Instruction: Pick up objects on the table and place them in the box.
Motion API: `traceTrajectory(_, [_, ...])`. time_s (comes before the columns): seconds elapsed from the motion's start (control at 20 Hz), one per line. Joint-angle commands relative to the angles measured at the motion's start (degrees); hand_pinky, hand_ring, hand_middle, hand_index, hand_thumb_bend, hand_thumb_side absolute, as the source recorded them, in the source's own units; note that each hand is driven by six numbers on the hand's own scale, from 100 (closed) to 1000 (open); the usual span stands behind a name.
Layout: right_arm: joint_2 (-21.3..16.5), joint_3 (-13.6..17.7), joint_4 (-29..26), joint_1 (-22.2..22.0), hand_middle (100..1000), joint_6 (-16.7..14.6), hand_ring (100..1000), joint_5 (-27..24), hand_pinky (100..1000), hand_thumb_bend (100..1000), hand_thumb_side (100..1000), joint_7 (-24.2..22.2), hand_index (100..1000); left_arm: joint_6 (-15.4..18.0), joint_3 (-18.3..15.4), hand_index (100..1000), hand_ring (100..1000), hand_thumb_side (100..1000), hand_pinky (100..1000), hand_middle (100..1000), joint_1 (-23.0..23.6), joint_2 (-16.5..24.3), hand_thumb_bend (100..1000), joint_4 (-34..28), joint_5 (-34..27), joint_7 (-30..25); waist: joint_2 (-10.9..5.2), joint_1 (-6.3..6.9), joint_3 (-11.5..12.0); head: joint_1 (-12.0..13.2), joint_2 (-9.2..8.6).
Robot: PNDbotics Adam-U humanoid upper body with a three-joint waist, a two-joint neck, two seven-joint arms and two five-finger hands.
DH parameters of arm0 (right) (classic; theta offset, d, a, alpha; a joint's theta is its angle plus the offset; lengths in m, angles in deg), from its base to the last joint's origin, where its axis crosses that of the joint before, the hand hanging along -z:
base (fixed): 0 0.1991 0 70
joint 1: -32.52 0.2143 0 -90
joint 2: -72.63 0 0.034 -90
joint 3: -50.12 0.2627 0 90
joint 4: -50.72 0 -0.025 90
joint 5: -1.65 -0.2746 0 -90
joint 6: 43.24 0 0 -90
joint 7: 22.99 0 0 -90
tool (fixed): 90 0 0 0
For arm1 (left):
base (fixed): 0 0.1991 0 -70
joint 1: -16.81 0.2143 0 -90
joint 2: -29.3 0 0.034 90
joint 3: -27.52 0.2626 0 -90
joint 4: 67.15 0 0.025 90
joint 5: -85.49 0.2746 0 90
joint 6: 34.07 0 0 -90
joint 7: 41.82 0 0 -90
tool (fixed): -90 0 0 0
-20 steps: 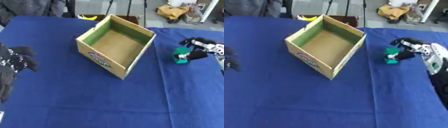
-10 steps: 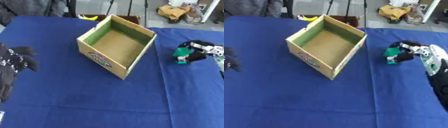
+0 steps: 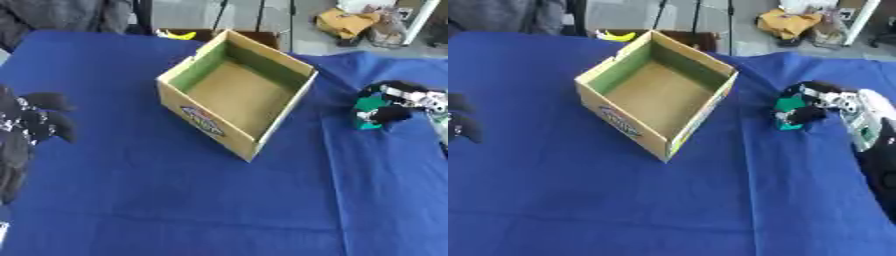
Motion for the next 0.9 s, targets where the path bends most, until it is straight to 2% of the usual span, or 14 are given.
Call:
traceTrajectory(0.05, [-1.30,0.34,-0.40,0.67,818,0.70,494,0.87,393,100,341,0.41,883,0.13,-0.23,735,540,996,495,599,-0.58,0.93,404,-1.11,0.07,-0.18,-0.90,0.35,-0.08,0.21,0.18])
traceTrajectory(0.2, [-1.25,0.38,-0.42,0.72,813,1.11,463,0.91,332,100,201,0.58,874,0.13,-0.24,735,540,996,495,599,-0.60,0.91,404,-1.09,0.06,-0.17,-0.93,0.37,-0.21,0.21,0.19])
traceTrajectory(0.55, [-1.46,0.40,-2.08,1.09,807,0.82,448,-0.11,300,100,142,2.08,867,0.10,-0.29,735,540,996,496,600,-0.53,0.92,405,-0.98,0.12,-0.10,-1.02,0.29,-0.45,0.24,0.14])
traceTrajectory(0.9, [-2.27,-0.11,-8.25,1.51,807,-0.46,439,-2.88,292,100,104,2.82,865,0.08,-0.41,734,540,994,496,601,-0.36,1.05,407,-0.90,0.12,0.06,-1.42,0.09,-0.73,0.38,0.05])
